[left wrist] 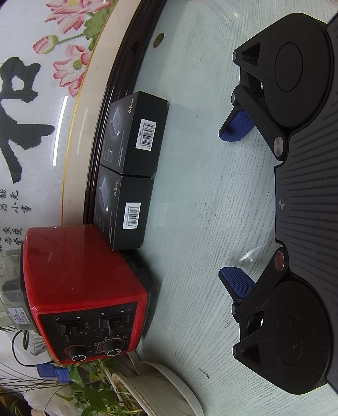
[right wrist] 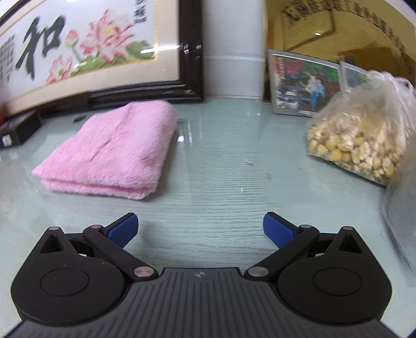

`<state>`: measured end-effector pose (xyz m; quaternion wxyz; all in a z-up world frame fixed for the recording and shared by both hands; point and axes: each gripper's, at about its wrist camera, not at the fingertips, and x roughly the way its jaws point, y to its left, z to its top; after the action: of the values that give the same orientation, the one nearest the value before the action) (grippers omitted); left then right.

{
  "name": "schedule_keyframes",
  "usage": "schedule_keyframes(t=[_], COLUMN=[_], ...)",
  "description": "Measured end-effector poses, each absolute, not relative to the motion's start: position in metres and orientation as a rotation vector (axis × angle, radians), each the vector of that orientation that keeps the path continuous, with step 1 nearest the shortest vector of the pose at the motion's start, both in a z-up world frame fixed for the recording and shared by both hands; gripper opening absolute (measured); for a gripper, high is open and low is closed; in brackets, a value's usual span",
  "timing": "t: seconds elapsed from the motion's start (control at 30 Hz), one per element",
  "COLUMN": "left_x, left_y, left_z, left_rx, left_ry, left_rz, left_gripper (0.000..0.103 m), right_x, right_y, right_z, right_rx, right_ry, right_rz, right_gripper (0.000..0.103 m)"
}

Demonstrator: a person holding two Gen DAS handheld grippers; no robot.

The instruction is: Fold towel

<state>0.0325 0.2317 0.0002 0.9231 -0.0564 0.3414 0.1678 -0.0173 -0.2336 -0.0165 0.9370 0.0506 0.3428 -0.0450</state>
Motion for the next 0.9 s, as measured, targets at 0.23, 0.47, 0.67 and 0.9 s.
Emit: schedule_keyframes(t=[0.23,0.47,0.67,0.9], left_x=[0.033,0.034,0.034,0.034], left_y=[0.232,0.230,0.229,0.229], left_z=[0.000,0.000,0.000,0.000], left_rx=[-0.117,-0.122,-0.123,-0.123], left_ry=[0.704,0.706,0.707,0.707], left_rz=[0.345,0.356,0.358,0.358], left_gripper=[0.103,0.103,0.103,0.103], right_x=[-0.013,-0.002,0.002,0.003], right_y=[-0.279,-0.328,-0.331,-0.332], right_z=[-0.005,-0.013,-0.018,-0.018], right_rx=[0.039,0.089,0.091,0.092], right_ry=[0.701,0.737,0.738,0.721], right_rz=[-0.214,-0.223,-0.190,-0.189], right_gripper=[0.103,0.103,0.103,0.103])
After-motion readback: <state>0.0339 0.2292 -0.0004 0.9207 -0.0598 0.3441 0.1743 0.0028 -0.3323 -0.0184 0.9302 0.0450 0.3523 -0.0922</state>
